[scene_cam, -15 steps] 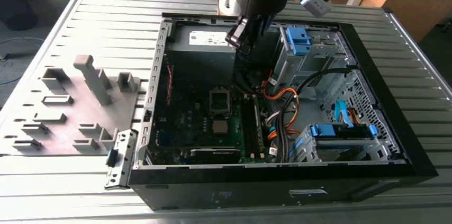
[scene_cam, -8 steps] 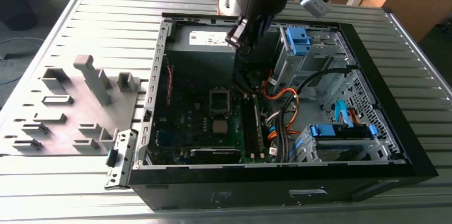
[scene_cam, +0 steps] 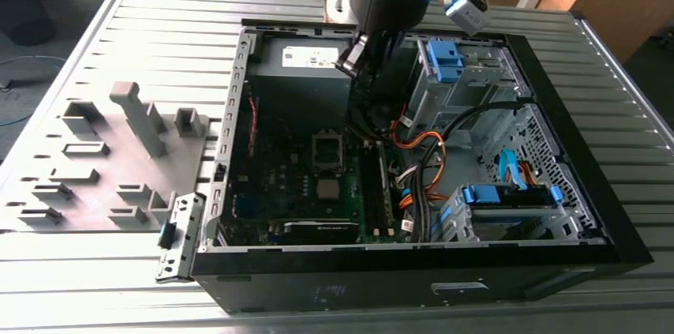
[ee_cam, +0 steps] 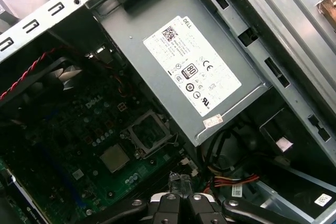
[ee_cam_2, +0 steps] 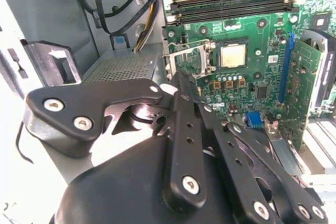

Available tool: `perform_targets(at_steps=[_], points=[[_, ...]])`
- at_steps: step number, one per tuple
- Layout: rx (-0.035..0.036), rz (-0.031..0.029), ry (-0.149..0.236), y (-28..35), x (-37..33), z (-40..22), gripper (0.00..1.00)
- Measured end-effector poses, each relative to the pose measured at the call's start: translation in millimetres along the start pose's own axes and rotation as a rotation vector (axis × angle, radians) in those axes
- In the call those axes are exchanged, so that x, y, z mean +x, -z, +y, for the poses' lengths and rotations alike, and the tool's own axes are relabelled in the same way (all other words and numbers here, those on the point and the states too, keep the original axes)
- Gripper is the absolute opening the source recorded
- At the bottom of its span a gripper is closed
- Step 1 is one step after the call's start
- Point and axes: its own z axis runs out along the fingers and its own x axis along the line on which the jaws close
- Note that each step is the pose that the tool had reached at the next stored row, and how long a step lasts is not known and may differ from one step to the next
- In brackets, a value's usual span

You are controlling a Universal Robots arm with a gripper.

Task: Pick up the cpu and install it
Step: 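Close the cpu cover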

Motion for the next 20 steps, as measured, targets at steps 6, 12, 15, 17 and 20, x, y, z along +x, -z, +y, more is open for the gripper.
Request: perform_targets(at_steps=[6, 12, 15, 17, 20], points=[[-0.0026, 0.002, 0.001, -10.2, 0.9, -0.9, 0.11], [-0.0036, 0.0029, 0.002, -17.4, 1.3, -1.4, 0.11], [-0.0038, 0.0031, 0.005, -20.5, 1.5, -1.6, 0.11], [-0.0041, 0.0033, 0.008, -23.7, 1.6, -1.7, 0.11], [-0.0046, 0.0041, 0.018, -28.4, 1.9, -2.0, 0.11]])
